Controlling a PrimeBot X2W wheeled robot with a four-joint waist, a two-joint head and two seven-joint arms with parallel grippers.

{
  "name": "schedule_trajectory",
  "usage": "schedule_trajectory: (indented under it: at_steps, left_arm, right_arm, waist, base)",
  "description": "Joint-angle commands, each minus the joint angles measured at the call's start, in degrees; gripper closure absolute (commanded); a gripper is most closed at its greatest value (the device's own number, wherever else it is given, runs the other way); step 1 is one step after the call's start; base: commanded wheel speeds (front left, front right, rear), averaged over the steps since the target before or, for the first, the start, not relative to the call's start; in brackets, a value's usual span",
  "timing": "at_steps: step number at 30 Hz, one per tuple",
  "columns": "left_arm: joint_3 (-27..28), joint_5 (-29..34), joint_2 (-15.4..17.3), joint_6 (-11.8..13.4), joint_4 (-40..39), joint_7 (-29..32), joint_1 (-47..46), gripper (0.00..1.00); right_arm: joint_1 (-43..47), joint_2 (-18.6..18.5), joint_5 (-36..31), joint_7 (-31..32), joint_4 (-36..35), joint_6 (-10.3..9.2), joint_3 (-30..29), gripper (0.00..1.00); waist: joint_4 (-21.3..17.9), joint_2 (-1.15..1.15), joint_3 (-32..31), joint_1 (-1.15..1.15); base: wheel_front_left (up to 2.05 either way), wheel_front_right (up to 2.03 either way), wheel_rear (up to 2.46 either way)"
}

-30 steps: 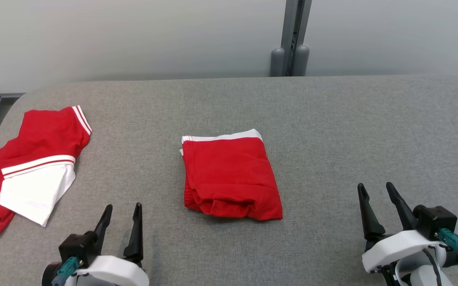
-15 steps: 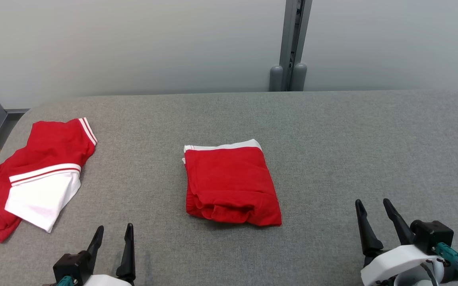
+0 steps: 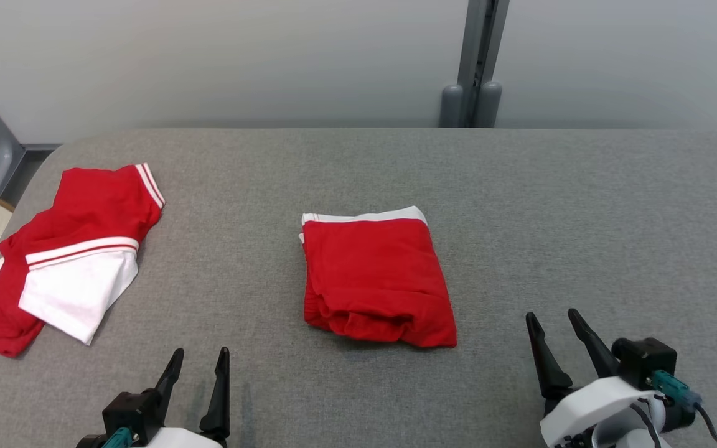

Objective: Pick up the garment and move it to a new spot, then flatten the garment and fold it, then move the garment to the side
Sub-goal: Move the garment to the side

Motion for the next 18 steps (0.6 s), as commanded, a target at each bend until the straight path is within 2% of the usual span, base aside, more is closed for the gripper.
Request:
schedule_trajectory:
  at_steps: [1,11,18]
  left_arm:
    - [-0.7,-0.3,0.3,-0.2,-0.2,0.0,-1.3,0.00]
    - [-4.0,-1.3,0.2,-0.2,-0.1,0.0,-4.2,0.00]
    - [-5.1,-2.2,0.2,0.1,-0.9,0.0,-5.7,0.00]
  right_arm:
    - [-2.1,-0.3,0.6,-0.3,0.7,0.01,1.3,0.00]
    - [-10.6,-0.3,4.7,-0.3,6.2,0.01,6.0,0.00]
    - [-15.7,-0.4,6.6,-0.3,11.8,0.01,7.2,0.00]
  waist:
    - [1.9,0.00,1.9,0.00]
    - [6.8,0.00,6.0,0.00]
    - [9.7,0.00,8.8,0.00]
  base:
    - [0.00,0.00,0.00]
    - [0.00,0.00,0.00]
    - [0.00,0.00,0.00]
